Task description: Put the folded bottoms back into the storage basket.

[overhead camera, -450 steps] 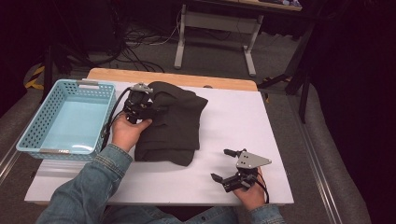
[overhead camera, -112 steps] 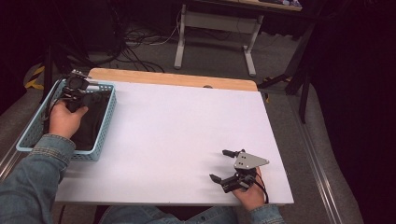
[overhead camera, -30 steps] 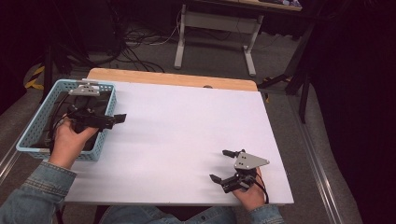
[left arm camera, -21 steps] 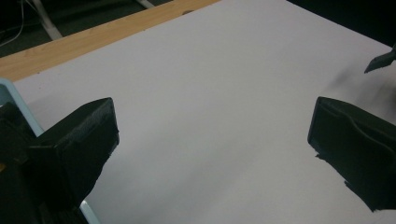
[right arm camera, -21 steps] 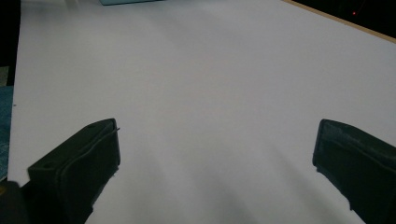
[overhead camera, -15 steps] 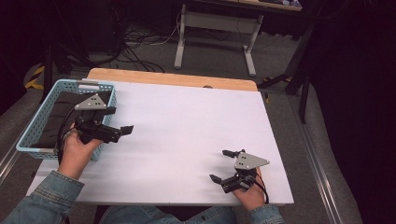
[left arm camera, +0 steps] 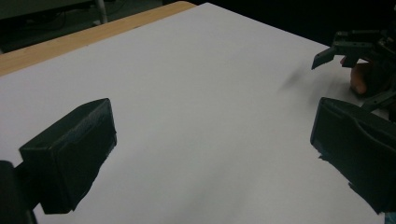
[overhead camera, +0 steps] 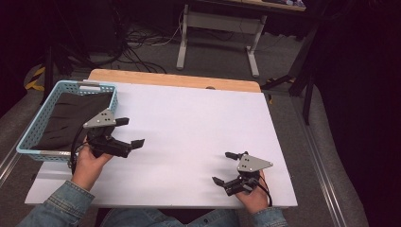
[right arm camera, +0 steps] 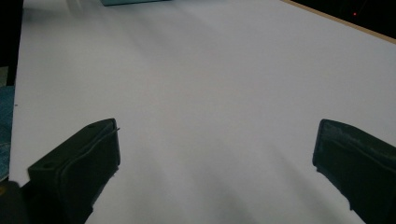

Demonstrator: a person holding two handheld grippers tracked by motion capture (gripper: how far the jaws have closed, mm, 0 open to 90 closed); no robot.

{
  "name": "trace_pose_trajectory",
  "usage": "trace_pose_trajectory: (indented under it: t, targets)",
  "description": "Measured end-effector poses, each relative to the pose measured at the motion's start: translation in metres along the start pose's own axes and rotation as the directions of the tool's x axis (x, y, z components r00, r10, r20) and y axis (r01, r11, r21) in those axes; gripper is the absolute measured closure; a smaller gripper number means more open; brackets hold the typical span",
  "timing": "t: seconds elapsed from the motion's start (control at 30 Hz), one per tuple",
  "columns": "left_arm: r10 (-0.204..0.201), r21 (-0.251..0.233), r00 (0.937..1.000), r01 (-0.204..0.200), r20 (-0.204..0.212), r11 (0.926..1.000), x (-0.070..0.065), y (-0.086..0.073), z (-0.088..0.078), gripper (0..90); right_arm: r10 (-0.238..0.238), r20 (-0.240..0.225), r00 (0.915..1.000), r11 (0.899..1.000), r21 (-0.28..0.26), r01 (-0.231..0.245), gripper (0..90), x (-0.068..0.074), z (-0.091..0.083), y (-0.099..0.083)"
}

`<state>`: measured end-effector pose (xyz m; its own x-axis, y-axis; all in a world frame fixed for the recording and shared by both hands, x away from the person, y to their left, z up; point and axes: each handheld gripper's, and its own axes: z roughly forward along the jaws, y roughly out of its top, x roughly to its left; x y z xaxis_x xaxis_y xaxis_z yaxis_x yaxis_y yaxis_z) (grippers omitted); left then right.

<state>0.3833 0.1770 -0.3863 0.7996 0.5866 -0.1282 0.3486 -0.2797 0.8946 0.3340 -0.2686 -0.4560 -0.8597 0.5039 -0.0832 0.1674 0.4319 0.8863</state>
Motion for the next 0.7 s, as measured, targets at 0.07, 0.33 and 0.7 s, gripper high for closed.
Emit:
trace_pose_trajectory:
  t: [0.07,0.33,0.7]
  targets:
    - [0.011,0.008,0.9999,-0.011,-0.009,0.9999,-0.001,-0.003,0.003,1.1,0.000,0.000,1.0000,1.000,0.001,0.000,1.3,0.000,0.000,0.000]
    - [0.025,-0.019,0.9996,-0.024,0.014,0.9995,-0.007,-0.017,0.014,0.2,0.000,-0.001,1.0000,1.000,0.000,0.000,1.3,0.000,0.000,0.000]
    - [0.046,-0.005,0.9982,-0.046,0.037,0.9989,-0.015,-0.032,0.028,0.1,0.002,-0.003,1.0000,1.000,-0.004,-0.002,1.3,0.000,-0.001,0.000]
